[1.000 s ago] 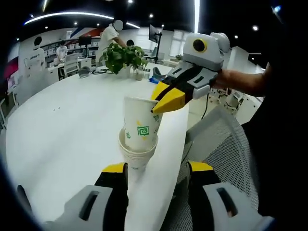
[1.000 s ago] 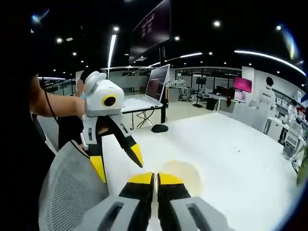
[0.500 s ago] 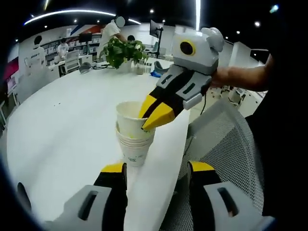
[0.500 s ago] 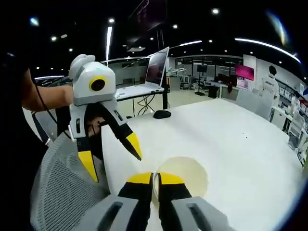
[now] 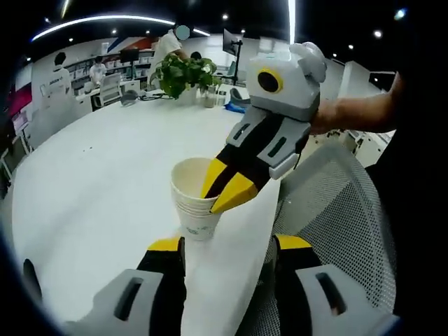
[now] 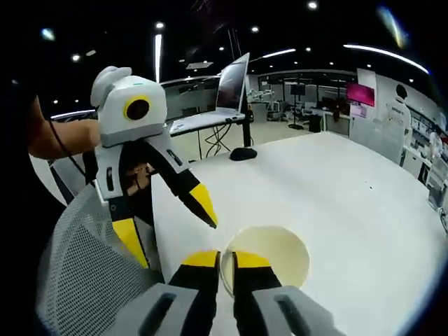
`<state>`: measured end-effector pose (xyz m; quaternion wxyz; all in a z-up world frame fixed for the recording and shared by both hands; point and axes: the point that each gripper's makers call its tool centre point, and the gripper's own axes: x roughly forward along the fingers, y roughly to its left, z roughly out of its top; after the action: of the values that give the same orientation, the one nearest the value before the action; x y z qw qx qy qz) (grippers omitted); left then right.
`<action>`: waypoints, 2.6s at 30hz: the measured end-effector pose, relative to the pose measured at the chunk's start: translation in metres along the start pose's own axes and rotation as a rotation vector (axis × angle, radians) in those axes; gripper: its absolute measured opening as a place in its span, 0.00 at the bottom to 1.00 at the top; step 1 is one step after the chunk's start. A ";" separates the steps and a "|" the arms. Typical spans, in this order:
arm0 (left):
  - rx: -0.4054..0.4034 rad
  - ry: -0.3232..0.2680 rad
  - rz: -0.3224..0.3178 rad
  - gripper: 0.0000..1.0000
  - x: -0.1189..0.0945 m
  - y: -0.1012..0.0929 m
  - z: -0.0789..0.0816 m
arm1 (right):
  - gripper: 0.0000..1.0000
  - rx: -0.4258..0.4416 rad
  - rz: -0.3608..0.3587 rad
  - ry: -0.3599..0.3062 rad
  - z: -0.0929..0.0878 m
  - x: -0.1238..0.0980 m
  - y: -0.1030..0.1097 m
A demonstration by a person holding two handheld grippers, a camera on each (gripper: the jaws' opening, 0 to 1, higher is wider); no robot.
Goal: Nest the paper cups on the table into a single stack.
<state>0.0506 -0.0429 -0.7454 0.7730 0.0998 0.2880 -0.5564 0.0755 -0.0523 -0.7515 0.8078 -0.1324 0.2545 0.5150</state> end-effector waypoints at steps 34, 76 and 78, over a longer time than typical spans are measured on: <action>0.143 -0.007 0.075 0.39 0.064 0.040 0.003 | 0.44 -0.008 -0.105 -0.046 -0.015 -0.008 -0.036; 0.121 0.044 0.140 0.38 0.094 0.168 0.042 | 0.44 -0.009 -0.090 -0.043 0.018 0.039 -0.159; 0.112 0.041 0.137 0.37 0.094 0.169 0.041 | 0.44 -0.009 -0.091 -0.042 0.018 0.040 -0.160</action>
<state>0.2395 -0.0762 -0.7926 0.7964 0.1738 0.2647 -0.5152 0.2375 -0.0830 -0.7661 0.8349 -0.1365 0.2290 0.4815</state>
